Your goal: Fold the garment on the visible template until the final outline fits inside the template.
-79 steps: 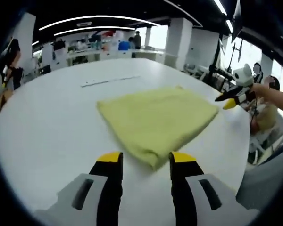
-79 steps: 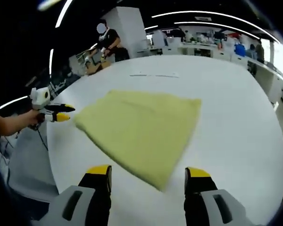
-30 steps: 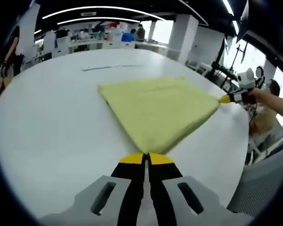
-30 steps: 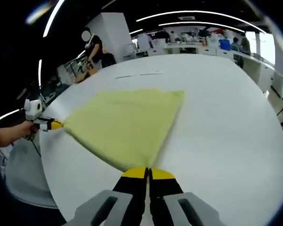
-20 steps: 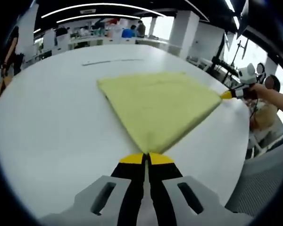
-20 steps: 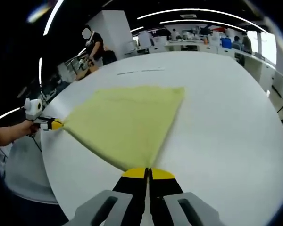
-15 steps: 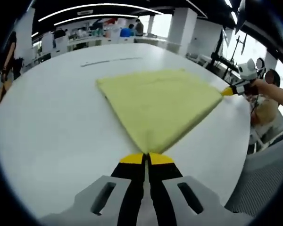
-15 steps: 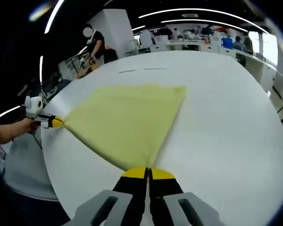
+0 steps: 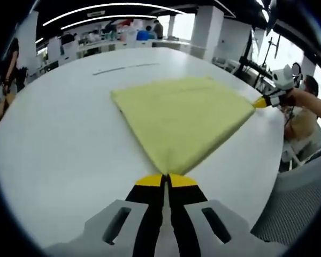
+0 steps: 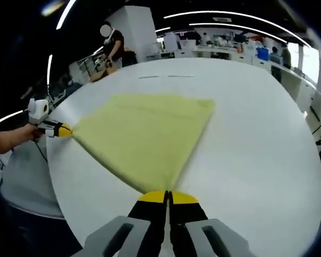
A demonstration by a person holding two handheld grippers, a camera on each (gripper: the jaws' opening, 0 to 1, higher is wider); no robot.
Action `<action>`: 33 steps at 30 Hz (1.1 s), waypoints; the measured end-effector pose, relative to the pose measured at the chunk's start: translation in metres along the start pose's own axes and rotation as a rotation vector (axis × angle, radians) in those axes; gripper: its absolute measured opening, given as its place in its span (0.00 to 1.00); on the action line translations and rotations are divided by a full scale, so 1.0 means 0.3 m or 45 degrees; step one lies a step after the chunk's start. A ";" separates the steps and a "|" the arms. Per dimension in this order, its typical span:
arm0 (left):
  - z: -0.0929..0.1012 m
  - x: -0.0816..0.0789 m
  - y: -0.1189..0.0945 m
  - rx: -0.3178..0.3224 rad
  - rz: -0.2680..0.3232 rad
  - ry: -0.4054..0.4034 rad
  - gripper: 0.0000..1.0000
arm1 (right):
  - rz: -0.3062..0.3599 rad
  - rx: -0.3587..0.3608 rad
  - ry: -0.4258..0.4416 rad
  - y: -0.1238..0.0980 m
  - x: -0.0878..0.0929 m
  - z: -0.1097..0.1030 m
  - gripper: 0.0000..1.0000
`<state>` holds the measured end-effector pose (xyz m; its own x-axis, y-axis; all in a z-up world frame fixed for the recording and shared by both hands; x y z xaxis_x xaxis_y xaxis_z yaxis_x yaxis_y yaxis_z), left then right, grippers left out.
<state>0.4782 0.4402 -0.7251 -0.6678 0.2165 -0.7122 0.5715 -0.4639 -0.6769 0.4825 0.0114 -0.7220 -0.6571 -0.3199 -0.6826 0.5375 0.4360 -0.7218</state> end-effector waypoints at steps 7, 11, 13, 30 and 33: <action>-0.001 -0.017 -0.016 0.021 0.043 -0.045 0.09 | 0.031 0.006 -0.010 -0.018 -0.015 -0.009 0.08; -0.001 -0.040 -0.029 0.025 0.089 -0.072 0.22 | 0.071 -0.010 -0.017 -0.028 -0.034 -0.022 0.29; 0.000 -0.054 -0.036 0.030 0.119 -0.076 0.30 | 0.085 -0.020 -0.023 -0.033 -0.045 -0.033 0.39; 0.018 -0.114 -0.144 0.049 0.274 -0.081 0.81 | 0.207 -0.094 -0.100 -0.143 -0.137 -0.152 0.91; 0.027 -0.124 -0.170 0.044 0.296 -0.063 0.89 | 0.219 -0.093 -0.105 -0.165 -0.145 -0.168 0.95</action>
Point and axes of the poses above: the point that each gripper's makers call its tool centre point, and the gripper's own axes: y roughly forward along the fingers, z roughly to its right, x roughly out of its underside, the point moved 8 cm from there along -y, roughly backward along the fingers, and after that the axes turned 5 degrees about -y, right-handed, at the moved point
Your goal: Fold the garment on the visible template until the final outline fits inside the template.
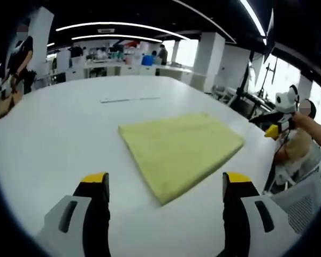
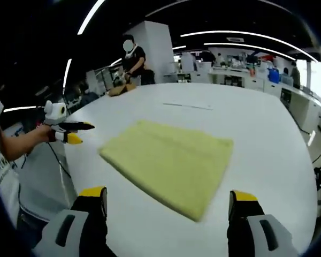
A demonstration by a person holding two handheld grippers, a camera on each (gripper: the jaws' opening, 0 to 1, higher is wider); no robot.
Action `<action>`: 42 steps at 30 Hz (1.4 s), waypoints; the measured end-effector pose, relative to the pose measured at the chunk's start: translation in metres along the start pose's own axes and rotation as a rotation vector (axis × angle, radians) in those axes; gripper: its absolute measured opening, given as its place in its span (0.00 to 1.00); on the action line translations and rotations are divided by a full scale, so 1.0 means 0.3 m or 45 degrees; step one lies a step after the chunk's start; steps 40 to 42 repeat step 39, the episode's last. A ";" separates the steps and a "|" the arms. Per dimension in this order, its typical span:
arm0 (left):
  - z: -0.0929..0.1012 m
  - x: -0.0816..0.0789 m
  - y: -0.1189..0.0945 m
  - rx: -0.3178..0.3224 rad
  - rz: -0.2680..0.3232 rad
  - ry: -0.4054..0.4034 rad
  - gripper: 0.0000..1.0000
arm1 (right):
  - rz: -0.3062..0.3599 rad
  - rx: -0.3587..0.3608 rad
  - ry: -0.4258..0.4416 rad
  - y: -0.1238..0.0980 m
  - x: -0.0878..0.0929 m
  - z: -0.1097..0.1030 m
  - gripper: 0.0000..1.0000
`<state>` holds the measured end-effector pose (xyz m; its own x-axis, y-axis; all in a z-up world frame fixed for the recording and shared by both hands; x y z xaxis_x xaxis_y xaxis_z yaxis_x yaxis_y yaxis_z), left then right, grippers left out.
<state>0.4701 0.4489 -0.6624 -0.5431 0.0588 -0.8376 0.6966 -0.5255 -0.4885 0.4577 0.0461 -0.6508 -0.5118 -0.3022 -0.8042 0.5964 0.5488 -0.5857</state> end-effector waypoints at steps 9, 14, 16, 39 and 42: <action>0.021 -0.009 -0.047 -0.019 0.021 0.027 0.99 | 0.037 0.014 -0.012 -0.038 -0.026 -0.039 0.99; 0.025 -0.005 -0.075 -0.036 -0.007 0.061 0.99 | 0.053 0.029 -0.009 -0.045 -0.027 -0.048 0.99; 0.026 -0.004 -0.085 -0.040 0.000 0.061 0.99 | 0.054 0.031 -0.009 -0.047 -0.025 -0.054 0.99; 0.034 0.027 -0.077 -0.028 -0.025 0.050 0.99 | 0.020 0.076 -0.034 -0.066 0.013 -0.059 0.99; 0.034 0.027 -0.077 -0.028 -0.025 0.050 0.99 | 0.020 0.076 -0.034 -0.066 0.013 -0.059 0.99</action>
Point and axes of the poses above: the point that each gripper's makers call its tool centre point, and the gripper's own axes: y roughly forward along the fingers, z roughly to its right, x roughly out of its underside, the point moved 8 cm from there along -y, roughly backward along the fingers, and after that the axes turned 5 degrees about -y, right-handed, at the moved point
